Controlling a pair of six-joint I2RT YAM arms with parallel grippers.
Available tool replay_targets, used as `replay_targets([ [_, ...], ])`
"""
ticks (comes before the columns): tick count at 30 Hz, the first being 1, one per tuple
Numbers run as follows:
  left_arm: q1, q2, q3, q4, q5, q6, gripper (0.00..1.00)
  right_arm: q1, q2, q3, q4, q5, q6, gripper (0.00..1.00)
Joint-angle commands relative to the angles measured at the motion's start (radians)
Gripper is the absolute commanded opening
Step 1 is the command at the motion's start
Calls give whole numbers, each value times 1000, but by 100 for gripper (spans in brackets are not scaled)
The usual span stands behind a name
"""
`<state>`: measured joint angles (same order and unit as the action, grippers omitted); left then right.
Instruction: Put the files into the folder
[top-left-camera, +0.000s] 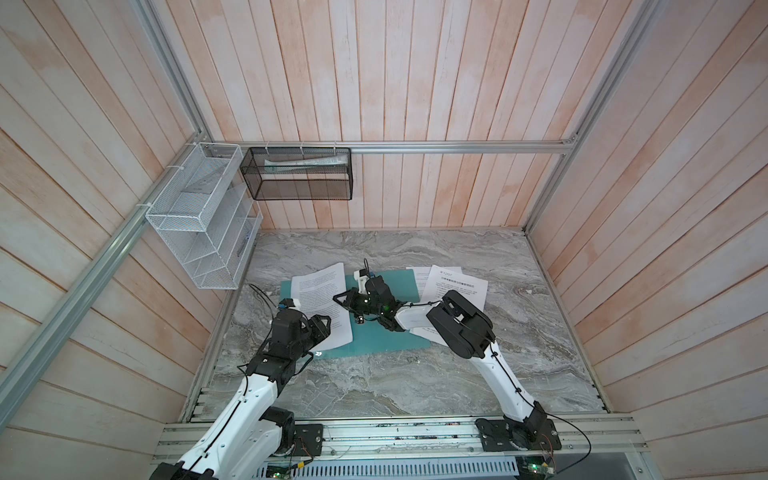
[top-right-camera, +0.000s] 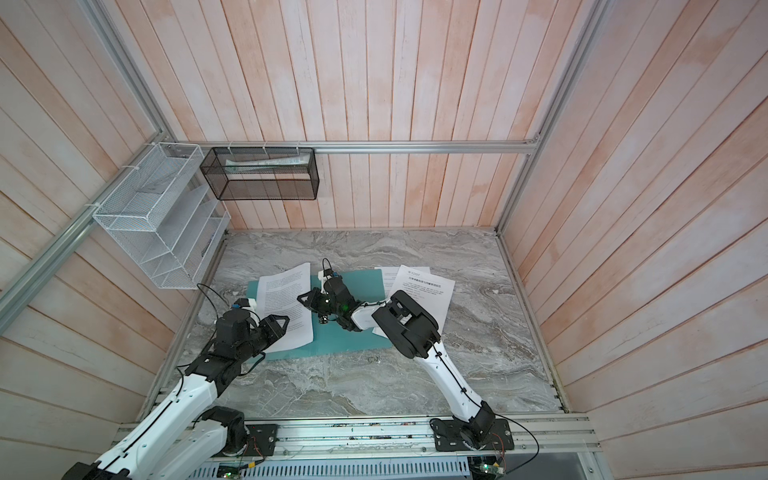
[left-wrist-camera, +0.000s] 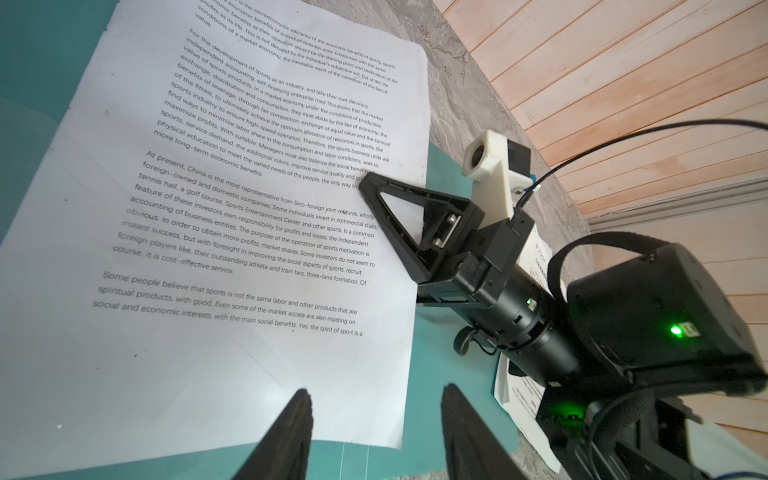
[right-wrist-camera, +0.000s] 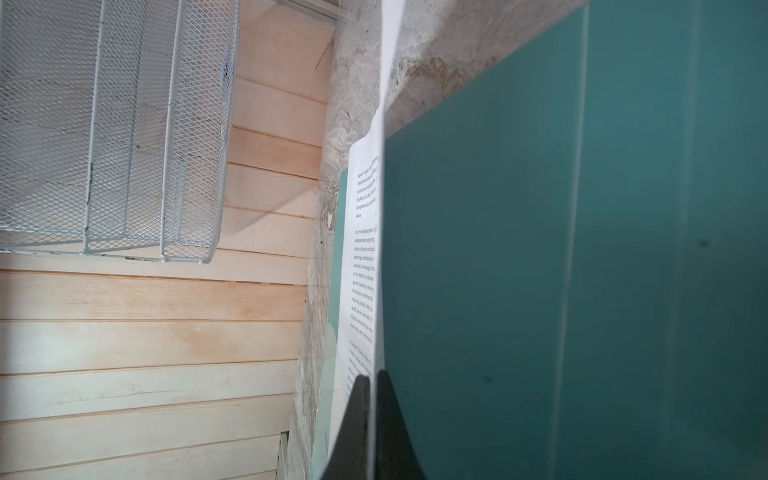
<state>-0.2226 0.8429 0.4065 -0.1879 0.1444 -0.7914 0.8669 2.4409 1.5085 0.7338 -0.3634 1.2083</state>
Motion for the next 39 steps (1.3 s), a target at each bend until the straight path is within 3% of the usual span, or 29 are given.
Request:
replay_targets([
  [1,5,-14,-21,-10,-20,-9,53,13,35,29,27,14,28,0],
  [17,5,-44,-35,-34,-36,-14,52,41,55,56,20,40,77,0],
  [22,5,-47,-29,-41,-40,-8,52,23,55,99,-40,-49,-3,0],
  [25,5,-44,-26,-38,-45,-3,52,3,42,94,-91,-88,-35,26],
  [27,5,-40,-29,-29,-45,-3,52,-13,37,84,-109,-119,-58,33],
  [32,5,-16,-63,39,-33,-20,52,-49,62,103,-112,-204,-64,35],
  [39,5,1,-75,65,-33,-17,52,-59,133,240,-254,-290,-105,33],
])
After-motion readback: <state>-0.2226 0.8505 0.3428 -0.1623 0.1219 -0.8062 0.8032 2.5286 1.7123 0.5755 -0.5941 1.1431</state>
